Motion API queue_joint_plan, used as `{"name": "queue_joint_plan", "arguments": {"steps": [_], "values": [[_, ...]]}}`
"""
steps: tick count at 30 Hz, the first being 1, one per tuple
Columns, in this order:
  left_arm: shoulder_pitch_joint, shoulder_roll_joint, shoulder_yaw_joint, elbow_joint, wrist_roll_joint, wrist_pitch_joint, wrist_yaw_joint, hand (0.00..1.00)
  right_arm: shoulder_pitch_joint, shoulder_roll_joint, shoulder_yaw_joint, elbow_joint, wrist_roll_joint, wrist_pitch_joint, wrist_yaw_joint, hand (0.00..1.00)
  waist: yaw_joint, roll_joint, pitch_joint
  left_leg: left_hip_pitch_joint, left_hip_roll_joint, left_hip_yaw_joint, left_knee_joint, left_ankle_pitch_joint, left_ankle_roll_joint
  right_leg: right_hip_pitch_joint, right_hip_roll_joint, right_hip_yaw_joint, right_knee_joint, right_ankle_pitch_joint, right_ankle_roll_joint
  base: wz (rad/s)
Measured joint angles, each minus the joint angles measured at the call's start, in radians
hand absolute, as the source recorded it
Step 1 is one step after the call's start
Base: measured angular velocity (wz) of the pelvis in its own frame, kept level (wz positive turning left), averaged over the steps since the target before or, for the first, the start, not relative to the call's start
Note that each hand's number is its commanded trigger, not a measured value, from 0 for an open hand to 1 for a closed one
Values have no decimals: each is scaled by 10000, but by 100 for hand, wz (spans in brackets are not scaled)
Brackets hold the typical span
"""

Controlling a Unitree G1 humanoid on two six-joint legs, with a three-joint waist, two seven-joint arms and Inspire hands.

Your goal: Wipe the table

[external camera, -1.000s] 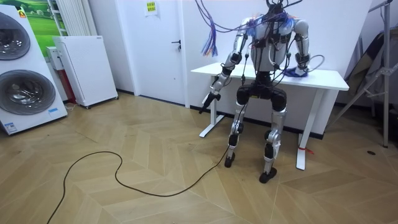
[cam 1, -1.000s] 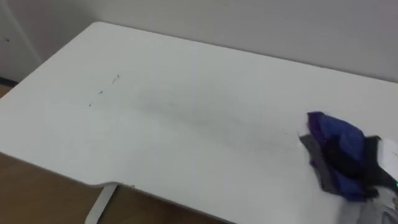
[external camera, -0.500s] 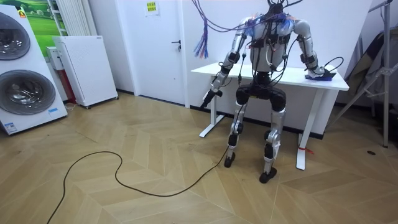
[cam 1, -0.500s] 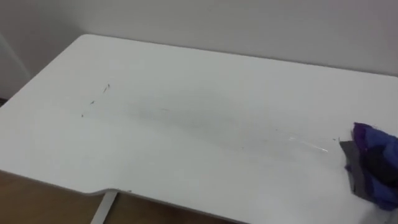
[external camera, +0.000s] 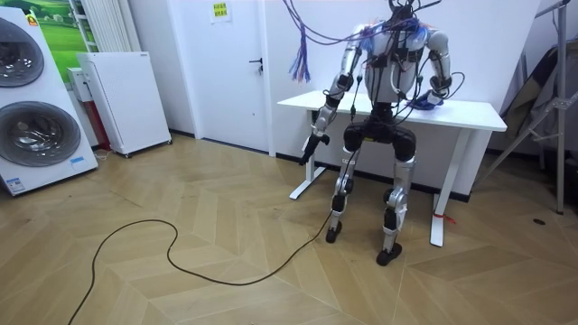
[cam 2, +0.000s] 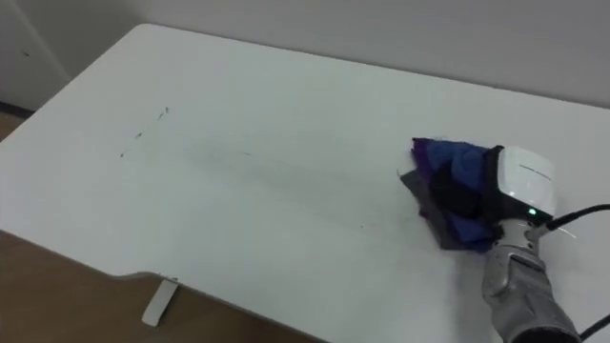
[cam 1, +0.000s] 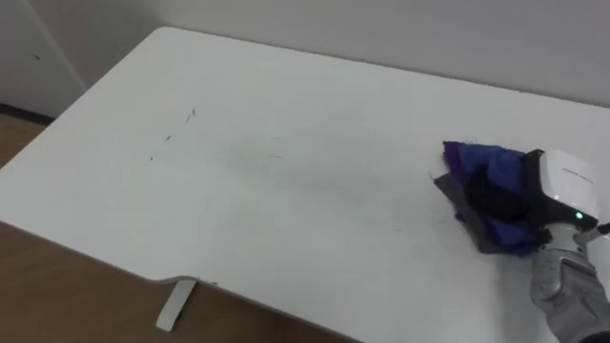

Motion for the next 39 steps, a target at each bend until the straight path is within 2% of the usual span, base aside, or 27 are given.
{"name": "queue_joint_plan", "arguments": {"steps": [3, 9, 10, 11, 20, 25, 29, 32, 34, 39], "values": [[-15, 33, 0, 1, -31, 15, 6, 0, 18, 107, 159, -35, -398, 181, 60, 100, 10, -104, -49, 56, 2, 44, 8, 0, 0, 65, 3, -14, -4, 1, 2, 1], [-140, 54, 0, -9, 34, 31, 6, 0, 29, 154, 665, -419, -760, 234, 245, 100, 67, -190, -47, 144, 2, 133, -35, -7, 5, 84, 15, 119, -7, 49, 31, -4], [-135, 74, 0, -52, 31, 75, 6, 0, 43, 209, 692, -421, -824, 251, 317, 32, 69, -189, -47, 168, 2, 144, -60, -7, 6, 86, 16, 143, -7, 55, 32, -4], [-130, 82, 0, -86, 28, 122, 6, 0, 57, 241, 692, -420, -871, 267, 327, 0, 52, -190, -47, 169, 1, 143, -62, -7, 6, 89, 16, 145, -8, 57, 33, 0], [-78, 116, -41, -114, -4, 224, 11, 0, 518, 299, 582, -840, -986, 262, 320, 0, -27, -155, -74, 286, -2, 141, -168, -6, 8, 171, 19, 135, -25, 57, 39, 0], [-14, 90, -192, -127, -154, 230, 18, 0, 1148, 322, 580, -1693, -538, 138, 325, 0, -362, -57, -117, 566, -5, 175, -223, -7, 8, 421, 14, 153, -28, 35, 71, 0], [-68, 22, -186, -139, -151, 220, 100, 0, 1400, 365, 549, -2305, -536, 108, 326, 0, -678, -82, -102, 689, -7, 303, -304, -7, 8, 440, 13, 318, -38, -24, 82, -8], [-126, -56, -165, -572, -145, 195, 102, 0, 1689, 613, 159, -2730, -557, 9, 320, 0, -791, -137, -94, 804, -8, 508, -351, -14, 17, 392, 13, 552, -11, -31, 88, -19], [-243, -56, -157, -631, -147, 169, 110, 0, 1838, 749, -61, -3211, -589, -46, 320, 0, -1008, -180, -105, 843, -12, 577, -353, -33, 40, 397, 13, 636, 1, -27, 89, -8], [-618, -63, -157, -667, -142, 173, 234, 0, 1839, 842, -901, -4314, -676, -185, 68, 0, -1419, -295, -127, 895, -20, 614, -406, -34, 43, 397, 15, 691, -8, -27, 90, -2]]}}
